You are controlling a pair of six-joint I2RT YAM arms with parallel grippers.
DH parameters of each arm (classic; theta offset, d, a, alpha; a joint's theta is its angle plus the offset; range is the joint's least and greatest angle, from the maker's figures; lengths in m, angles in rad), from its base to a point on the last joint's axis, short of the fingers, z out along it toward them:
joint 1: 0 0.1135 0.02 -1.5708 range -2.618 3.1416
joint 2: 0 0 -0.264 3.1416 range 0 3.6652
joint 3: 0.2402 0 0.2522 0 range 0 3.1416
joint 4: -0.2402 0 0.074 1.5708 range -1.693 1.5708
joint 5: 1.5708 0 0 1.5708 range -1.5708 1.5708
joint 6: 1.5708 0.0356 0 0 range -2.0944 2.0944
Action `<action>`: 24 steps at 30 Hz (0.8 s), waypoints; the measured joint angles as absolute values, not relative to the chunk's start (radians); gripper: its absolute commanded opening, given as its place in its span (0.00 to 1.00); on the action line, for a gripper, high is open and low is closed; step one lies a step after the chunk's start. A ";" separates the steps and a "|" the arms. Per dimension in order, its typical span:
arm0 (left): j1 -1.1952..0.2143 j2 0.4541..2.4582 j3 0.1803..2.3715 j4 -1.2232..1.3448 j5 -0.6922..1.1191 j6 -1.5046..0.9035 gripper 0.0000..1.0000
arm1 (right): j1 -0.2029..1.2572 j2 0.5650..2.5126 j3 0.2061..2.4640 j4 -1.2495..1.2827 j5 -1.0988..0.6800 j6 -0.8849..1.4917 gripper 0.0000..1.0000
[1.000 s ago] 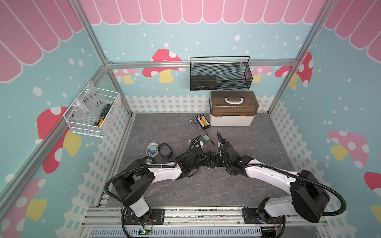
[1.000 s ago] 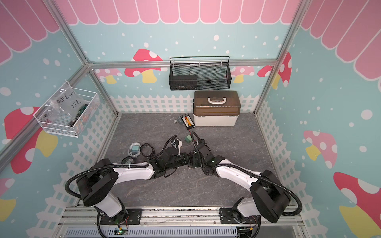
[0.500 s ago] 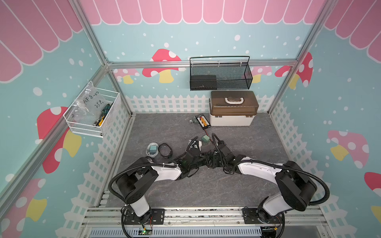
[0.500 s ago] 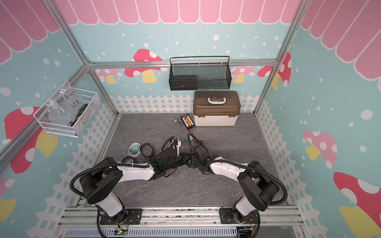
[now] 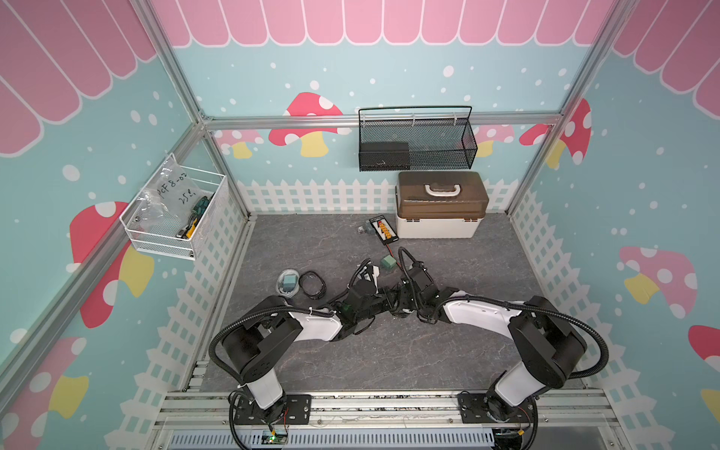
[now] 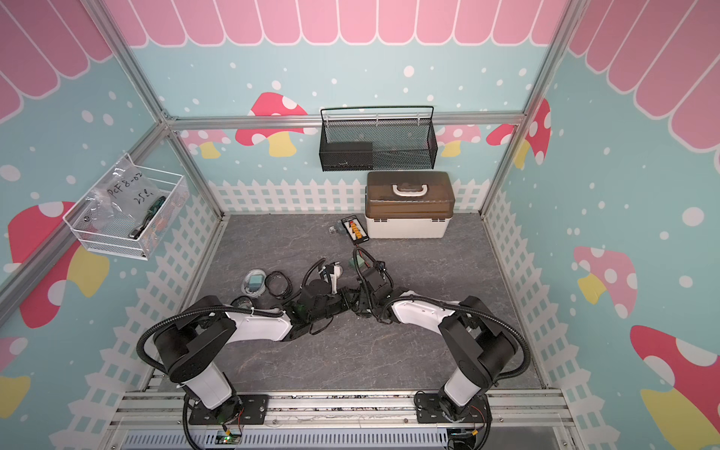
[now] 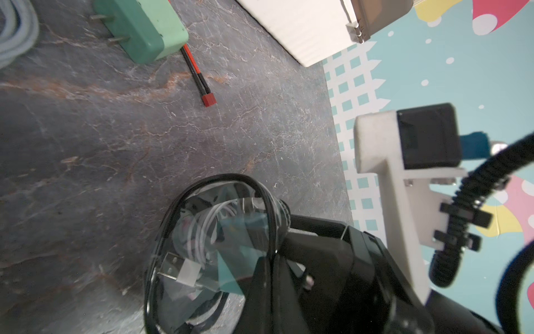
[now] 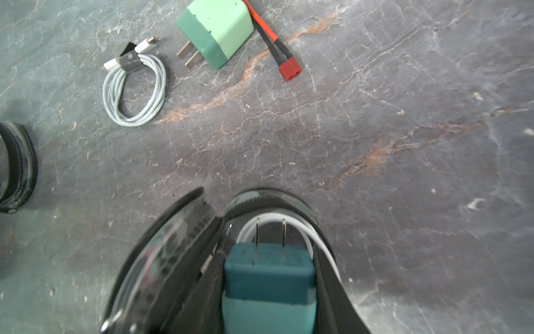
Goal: Pack away charging kits
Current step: Place the storage bag at the center of the board.
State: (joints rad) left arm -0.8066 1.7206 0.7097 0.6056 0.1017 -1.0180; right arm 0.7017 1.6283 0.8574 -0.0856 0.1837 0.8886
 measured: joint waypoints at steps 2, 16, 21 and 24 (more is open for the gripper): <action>-0.804 1.721 0.706 0.607 0.098 -1.019 0.00 | 0.700 1.656 0.869 -0.077 0.179 0.899 0.23; -0.782 1.737 0.698 0.646 0.092 -1.042 0.00 | 0.685 1.628 0.881 -0.099 0.169 0.903 0.65; -0.782 1.737 0.699 0.648 0.099 -1.044 0.00 | 0.659 1.559 0.878 -0.117 0.157 0.894 0.66; -0.785 1.737 0.702 0.640 0.109 -1.044 0.26 | 0.631 1.519 0.872 -0.115 0.141 0.891 0.66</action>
